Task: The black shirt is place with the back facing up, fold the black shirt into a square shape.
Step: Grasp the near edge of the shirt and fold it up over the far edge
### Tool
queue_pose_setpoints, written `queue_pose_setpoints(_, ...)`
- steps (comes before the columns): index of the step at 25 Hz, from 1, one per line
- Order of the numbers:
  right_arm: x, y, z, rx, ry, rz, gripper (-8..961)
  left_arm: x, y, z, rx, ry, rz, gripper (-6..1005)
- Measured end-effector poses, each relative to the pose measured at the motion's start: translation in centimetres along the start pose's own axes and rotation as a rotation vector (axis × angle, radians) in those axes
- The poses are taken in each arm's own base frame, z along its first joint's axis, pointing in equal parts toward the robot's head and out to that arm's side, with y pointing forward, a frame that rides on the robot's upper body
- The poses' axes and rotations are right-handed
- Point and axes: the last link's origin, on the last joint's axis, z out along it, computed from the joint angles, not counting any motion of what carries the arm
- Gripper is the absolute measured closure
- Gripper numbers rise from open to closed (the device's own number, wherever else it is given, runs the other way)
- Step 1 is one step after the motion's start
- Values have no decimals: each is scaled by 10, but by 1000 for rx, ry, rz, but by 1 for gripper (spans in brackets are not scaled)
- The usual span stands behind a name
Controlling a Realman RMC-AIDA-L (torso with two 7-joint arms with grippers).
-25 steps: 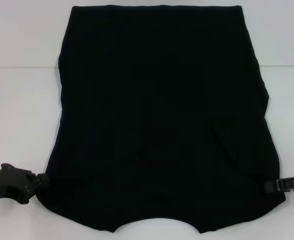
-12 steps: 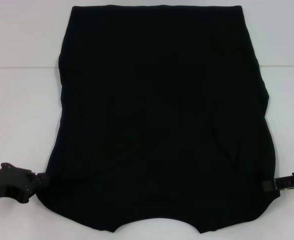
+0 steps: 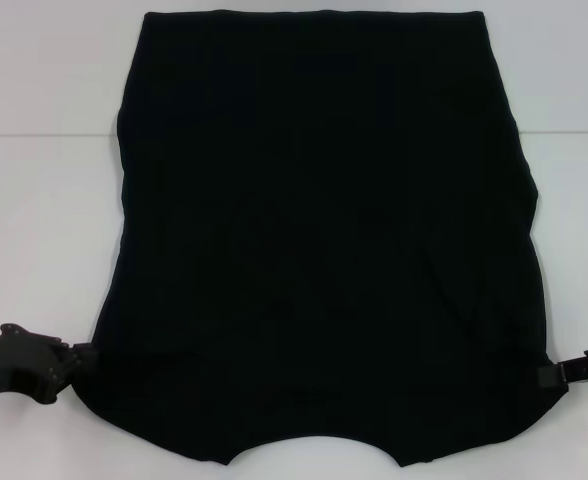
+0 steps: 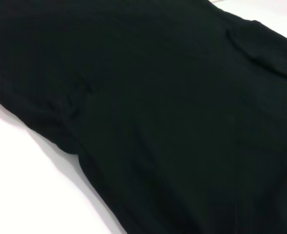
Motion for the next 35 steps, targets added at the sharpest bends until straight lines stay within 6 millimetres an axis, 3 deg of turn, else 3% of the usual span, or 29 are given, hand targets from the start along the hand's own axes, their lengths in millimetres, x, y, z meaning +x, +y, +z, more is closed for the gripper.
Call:
queue_pose_setpoints(3, 2, -2, -2, 1, -7, -1, 896, 0, 0, 0, 2, 0, -7, 982)
queue_pose_setpoints(10, 19, -8, -9, -25, -35, -4, 896, 4, 11, -1, -72, 22, -110, 981)
queue_pose_setpoints(16, 42, -15, -31, -67, -75, -34, 897, 0, 24, -10, -161, 33, -155, 981)
queue_pose_setpoints(29, 85, -37, -76, -30, -98, -40, 897, -27, 54, -30, -316, 68, -256, 981)
queue_pose_setpoints(35, 98, -39, -83, -34, -100, -32, 896, -35, 62, -30, -349, 68, -286, 981)
